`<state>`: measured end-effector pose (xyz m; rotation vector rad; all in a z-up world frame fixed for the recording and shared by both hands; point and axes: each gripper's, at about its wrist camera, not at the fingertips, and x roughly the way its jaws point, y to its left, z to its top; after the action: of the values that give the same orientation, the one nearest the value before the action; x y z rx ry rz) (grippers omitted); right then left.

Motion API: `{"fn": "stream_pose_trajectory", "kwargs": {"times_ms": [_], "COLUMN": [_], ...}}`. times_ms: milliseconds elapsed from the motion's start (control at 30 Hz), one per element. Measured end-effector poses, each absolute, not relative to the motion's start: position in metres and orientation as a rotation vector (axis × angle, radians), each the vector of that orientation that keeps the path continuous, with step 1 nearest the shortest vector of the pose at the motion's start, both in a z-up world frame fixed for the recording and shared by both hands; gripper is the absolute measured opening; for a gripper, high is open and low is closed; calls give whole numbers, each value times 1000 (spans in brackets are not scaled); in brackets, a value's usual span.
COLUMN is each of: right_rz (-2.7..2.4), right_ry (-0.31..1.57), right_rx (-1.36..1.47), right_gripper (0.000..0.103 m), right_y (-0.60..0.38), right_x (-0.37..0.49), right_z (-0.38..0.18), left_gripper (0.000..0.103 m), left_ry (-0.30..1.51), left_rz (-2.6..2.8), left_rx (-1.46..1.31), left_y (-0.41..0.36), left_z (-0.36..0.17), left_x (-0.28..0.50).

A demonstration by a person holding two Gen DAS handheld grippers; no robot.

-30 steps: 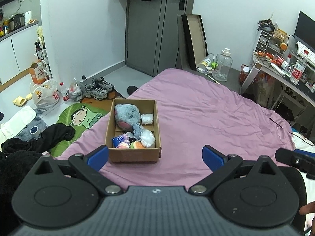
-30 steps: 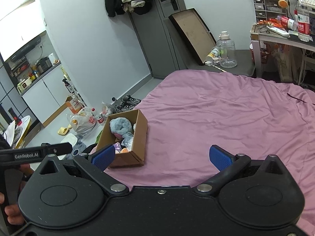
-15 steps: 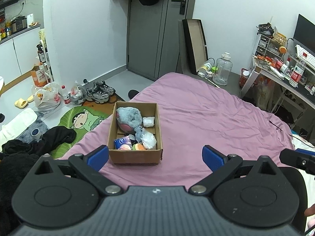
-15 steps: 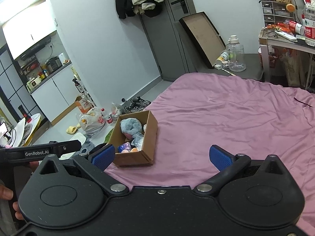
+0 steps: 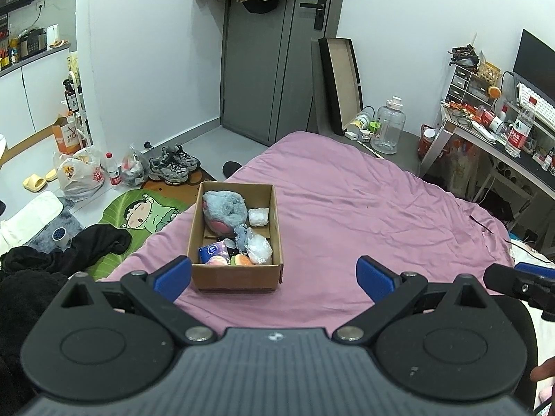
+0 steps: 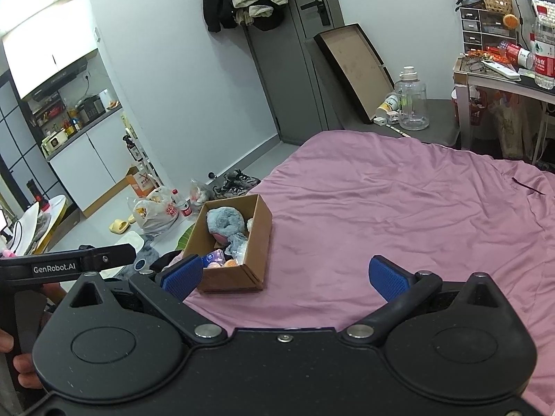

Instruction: Organize soft objects

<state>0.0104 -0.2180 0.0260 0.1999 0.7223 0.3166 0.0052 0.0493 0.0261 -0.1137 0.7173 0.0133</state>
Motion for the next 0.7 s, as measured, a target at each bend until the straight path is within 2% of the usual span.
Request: {"fn": "stream_pose_trajectory", "kwargs": {"times_ms": [700], "right_rz": [306], "right_ry": [715], "right_rx": [208], "right_gripper": [103], "right_y": [-224], "right_x": [7], "right_z": [26], "left_gripper": [100], "left_ry": [703], "left_rz": [3], "left_rx": [-109], "left_y": [37], "left_z": [28], "left_x": [0]}}
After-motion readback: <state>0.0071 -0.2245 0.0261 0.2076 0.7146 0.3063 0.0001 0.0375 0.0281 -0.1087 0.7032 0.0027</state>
